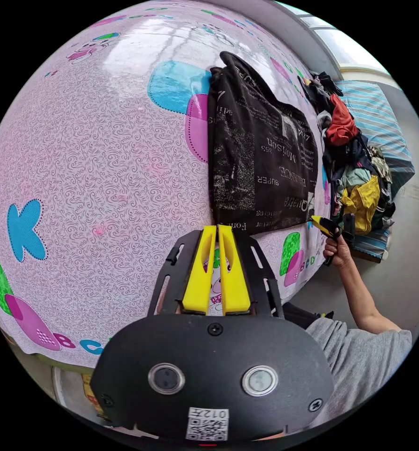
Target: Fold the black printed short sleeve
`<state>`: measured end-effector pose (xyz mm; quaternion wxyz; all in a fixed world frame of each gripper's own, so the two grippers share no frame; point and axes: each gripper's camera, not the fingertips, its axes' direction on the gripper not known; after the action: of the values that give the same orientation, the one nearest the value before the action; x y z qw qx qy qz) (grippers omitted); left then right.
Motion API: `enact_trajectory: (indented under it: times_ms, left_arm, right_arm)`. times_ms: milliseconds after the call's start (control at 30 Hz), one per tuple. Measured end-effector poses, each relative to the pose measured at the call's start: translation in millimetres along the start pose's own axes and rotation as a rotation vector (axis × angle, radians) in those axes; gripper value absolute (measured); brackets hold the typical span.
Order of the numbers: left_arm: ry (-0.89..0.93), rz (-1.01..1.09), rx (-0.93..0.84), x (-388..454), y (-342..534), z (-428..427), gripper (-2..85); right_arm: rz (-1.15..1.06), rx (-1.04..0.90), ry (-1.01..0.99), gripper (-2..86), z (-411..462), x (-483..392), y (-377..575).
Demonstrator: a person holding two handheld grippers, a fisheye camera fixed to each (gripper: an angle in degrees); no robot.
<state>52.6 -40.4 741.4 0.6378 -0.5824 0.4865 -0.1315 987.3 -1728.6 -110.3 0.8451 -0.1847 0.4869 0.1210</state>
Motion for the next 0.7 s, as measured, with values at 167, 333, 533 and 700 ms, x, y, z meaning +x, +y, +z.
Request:
enact_trajectory:
  times_ms: [167,333,533,700]
  left_arm:
    - [0.059,0.007,0.013,-3.6,24.8,-9.1,0.1]
    - [0.086,0.012,-0.100,-10.8,74.6,6.1,0.2]
    - [0.121,-0.078,-0.123,-35.1,124.7,5.0,0.9]
    - [0.055,-0.136,0.122,-52.0,80.6,-52.5,3.2]
  right_arm:
    - [-0.024,-0.053,-0.019,-0.1,-26.2,0.8,26.0]
    - [-0.018,-0.200,-0.009,0.1,-23.3,13.2,79.3]
    - [0.012,-0.250,0.002,2.2,-42.3,27.3,114.9]
    - [-0.082,-0.080,0.059,5.5,-98.7,-8.0,46.1]
